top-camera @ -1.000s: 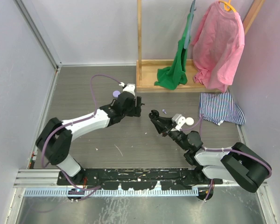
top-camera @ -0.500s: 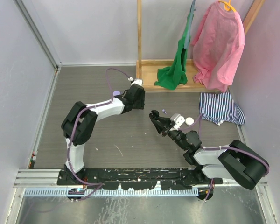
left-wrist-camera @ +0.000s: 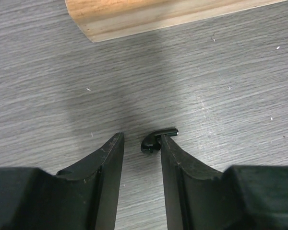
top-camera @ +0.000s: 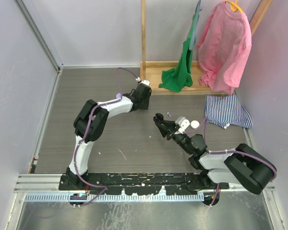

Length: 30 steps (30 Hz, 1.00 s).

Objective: Insert the wireless bluetooth earbuds into the charging case
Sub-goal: Move the earbud to the center of the board.

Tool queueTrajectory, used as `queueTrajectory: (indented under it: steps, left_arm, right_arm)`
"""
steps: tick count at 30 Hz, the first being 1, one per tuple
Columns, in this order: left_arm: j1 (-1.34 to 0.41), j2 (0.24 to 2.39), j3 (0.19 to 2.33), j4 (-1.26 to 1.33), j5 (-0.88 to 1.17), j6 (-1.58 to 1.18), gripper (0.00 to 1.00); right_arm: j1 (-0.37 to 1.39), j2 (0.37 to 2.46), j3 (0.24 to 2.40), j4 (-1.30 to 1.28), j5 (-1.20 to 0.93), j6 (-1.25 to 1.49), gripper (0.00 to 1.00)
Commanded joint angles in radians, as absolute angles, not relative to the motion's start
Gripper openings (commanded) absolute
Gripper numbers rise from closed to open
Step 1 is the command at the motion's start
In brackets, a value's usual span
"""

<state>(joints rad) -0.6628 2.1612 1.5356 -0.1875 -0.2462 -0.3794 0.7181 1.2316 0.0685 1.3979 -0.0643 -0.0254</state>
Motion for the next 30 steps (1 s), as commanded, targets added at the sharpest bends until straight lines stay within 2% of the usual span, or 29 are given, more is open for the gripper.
queueTrajectory:
  steps: [1, 13, 30]
  left_arm:
    - [-0.655, 2.173, 1.586, -0.214, -0.232, -0.359, 0.35]
    - [-0.655, 2.089, 1.471, -0.214, -0.174, -0.258, 0.19]
    - [-0.656, 1.824, 1.234, -0.442, -0.018, -0.058, 0.17]
  right_arm:
    - [0.719, 1.24, 0.081, 1.457, -0.067, -0.042, 0.06]
    - [0.719, 1.241, 0.088, 1.441, -0.075, -0.042, 0.06]
    - [0.719, 1.247, 0.098, 1.422, -0.087, -0.043, 0.06]
